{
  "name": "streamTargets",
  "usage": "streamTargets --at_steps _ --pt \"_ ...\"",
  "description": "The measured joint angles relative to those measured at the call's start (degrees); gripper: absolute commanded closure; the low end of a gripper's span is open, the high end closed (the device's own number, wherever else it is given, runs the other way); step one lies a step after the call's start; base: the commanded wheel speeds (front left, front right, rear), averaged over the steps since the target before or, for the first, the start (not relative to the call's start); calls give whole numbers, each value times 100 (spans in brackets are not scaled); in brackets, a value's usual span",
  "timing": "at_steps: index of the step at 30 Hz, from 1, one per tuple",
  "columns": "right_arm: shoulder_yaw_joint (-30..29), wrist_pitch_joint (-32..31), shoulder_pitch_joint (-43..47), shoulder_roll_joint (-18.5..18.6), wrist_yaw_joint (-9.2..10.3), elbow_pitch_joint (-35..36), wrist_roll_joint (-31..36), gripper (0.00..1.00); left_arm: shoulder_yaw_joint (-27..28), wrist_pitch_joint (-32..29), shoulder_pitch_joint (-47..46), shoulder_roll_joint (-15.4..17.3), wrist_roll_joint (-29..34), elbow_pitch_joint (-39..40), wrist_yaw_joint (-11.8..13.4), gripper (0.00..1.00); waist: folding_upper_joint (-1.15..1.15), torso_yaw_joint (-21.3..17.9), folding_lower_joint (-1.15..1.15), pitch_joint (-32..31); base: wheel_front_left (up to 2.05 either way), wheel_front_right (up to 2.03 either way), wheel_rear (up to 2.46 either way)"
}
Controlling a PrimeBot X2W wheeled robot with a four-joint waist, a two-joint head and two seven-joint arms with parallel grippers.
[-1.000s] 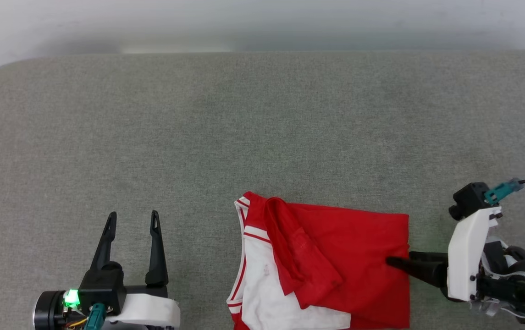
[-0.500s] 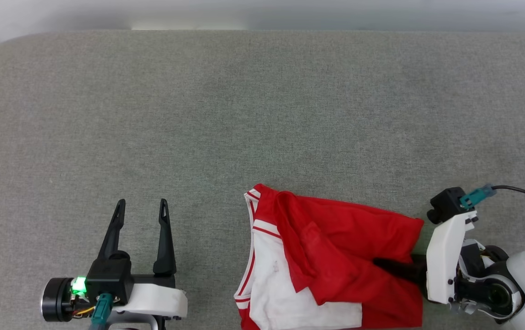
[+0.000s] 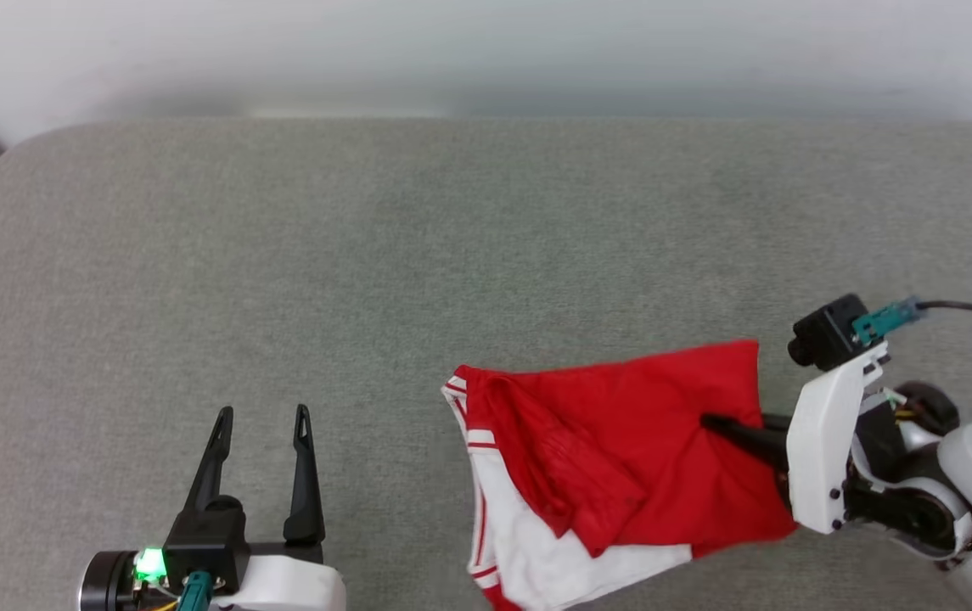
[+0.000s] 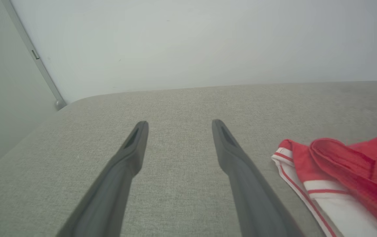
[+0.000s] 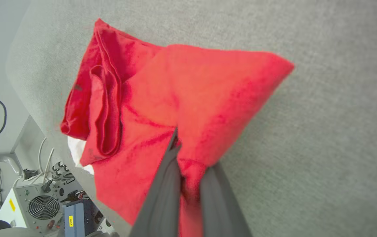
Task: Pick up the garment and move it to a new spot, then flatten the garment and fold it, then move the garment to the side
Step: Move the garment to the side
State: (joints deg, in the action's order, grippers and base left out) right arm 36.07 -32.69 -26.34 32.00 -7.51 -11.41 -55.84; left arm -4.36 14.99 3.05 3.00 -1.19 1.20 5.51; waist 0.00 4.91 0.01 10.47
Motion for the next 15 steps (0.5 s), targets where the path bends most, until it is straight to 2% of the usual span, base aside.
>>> streamTargets --at_steps 8,15 --pt "396 -103 -541 855 0 1074 313 100 121 0 244 -1 -58 97 58 0 0 -508 0 -234 0 0 0" --pt "332 -229 -827 1505 0 1583 499 100 242 0 199 -5 -55 230 54 0 0 -1151 0 -121 0 0 0"
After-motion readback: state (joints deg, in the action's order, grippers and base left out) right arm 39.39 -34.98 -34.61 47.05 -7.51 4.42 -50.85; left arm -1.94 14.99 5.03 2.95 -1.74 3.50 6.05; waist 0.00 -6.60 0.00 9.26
